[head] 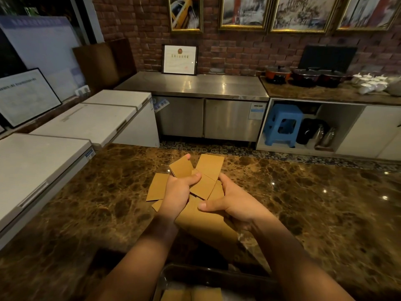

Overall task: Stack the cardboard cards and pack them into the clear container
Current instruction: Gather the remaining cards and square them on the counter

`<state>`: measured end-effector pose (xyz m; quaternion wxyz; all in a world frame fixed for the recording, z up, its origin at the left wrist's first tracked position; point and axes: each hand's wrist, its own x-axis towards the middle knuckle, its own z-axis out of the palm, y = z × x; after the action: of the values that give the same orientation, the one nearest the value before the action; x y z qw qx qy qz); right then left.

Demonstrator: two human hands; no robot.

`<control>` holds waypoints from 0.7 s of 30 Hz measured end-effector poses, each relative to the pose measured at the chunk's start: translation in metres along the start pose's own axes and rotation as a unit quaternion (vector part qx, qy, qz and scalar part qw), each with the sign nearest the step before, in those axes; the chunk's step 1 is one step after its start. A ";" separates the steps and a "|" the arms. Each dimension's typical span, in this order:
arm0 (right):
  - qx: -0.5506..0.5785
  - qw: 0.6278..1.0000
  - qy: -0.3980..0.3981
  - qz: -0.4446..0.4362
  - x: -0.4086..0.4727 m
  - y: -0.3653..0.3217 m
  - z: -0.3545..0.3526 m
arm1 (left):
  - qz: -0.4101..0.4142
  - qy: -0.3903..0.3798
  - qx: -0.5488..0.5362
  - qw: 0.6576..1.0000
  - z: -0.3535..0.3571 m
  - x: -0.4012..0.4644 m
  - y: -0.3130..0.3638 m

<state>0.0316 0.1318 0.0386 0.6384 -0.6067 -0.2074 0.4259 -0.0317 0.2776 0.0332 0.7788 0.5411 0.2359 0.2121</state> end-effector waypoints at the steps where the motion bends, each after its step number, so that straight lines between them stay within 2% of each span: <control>1: -0.009 1.000 -0.002 0.005 0.000 0.001 -0.001 | -0.003 0.000 -0.016 1.000 0.000 -0.001 -0.002; 5: -0.058 0.998 0.001 -0.003 -0.002 -0.004 -0.014 | -0.013 0.033 -0.136 0.990 -0.004 0.000 0.001; 8: 0.019 0.999 0.047 0.001 -0.005 -0.014 -0.037 | -0.014 0.032 -0.146 0.989 -0.016 0.004 0.011; 10: 0.119 0.989 0.081 -0.020 -0.005 -0.018 -0.055 | -0.041 0.001 -0.121 0.992 -0.022 0.005 0.015; 12: 0.169 0.981 0.084 -0.047 -0.004 -0.022 -0.065 | -0.074 -0.060 -0.054 0.994 -0.024 0.002 0.018; 14: 0.137 0.987 0.075 -0.039 0.000 -0.025 -0.065 | -0.072 -0.139 0.010 0.988 -0.022 -0.001 0.016; 16: 0.093 0.992 0.088 -0.007 0.003 -0.026 -0.060 | -0.057 -0.183 0.006 0.981 -0.018 -0.001 0.013; 21: 0.069 0.993 0.086 0.035 0.002 -0.024 -0.057 | -0.051 -0.187 -0.056 0.979 -0.017 0.000 0.007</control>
<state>0.0838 0.1018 0.0504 0.6792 -0.6023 -0.1005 0.4072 -0.0426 0.2926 0.0342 0.8480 0.5141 0.1013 0.0796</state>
